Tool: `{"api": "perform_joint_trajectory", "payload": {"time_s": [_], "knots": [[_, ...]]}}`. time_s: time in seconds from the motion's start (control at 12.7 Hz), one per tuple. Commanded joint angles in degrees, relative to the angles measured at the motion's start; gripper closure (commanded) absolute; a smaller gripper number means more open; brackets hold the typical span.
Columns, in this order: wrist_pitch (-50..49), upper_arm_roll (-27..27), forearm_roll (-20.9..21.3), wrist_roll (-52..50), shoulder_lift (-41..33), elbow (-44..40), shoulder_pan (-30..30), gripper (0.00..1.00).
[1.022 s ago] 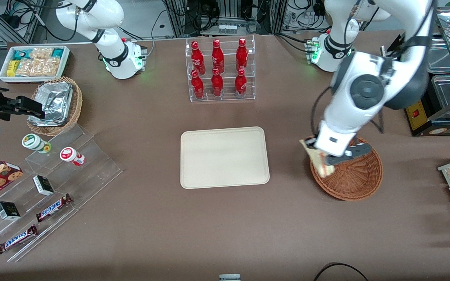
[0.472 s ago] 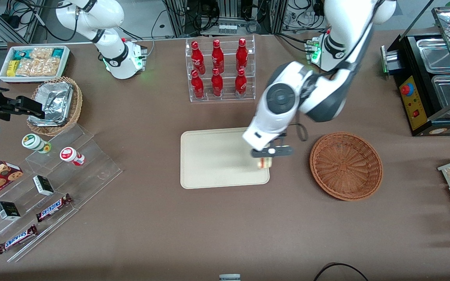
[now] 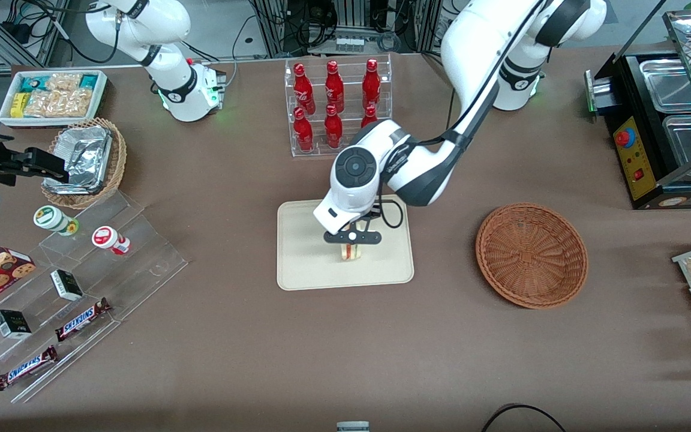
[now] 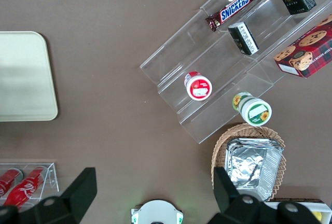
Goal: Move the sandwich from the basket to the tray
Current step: 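Lower the sandwich onto the cream tray and open the left gripper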
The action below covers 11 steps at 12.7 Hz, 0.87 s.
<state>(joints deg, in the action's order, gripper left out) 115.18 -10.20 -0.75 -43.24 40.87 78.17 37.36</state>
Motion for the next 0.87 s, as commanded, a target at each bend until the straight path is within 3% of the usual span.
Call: {"api": "perform_joint_trajectory", "payload": {"time_s": [0.0,0.24,0.71,0.79], "knots": [[0.0,0.8,-0.3,-2.5,3.9,-5.3,1.8,1.0],[0.3,0.8,2.4,-4.6,7.6,-8.4,3.5,1.0],[0.9,0.8,3.8,-5.5,10.4,-8.5,4.7,1.0],[0.9,0.8,3.8,-5.6,10.5,-8.0,4.7,0.68]]}}
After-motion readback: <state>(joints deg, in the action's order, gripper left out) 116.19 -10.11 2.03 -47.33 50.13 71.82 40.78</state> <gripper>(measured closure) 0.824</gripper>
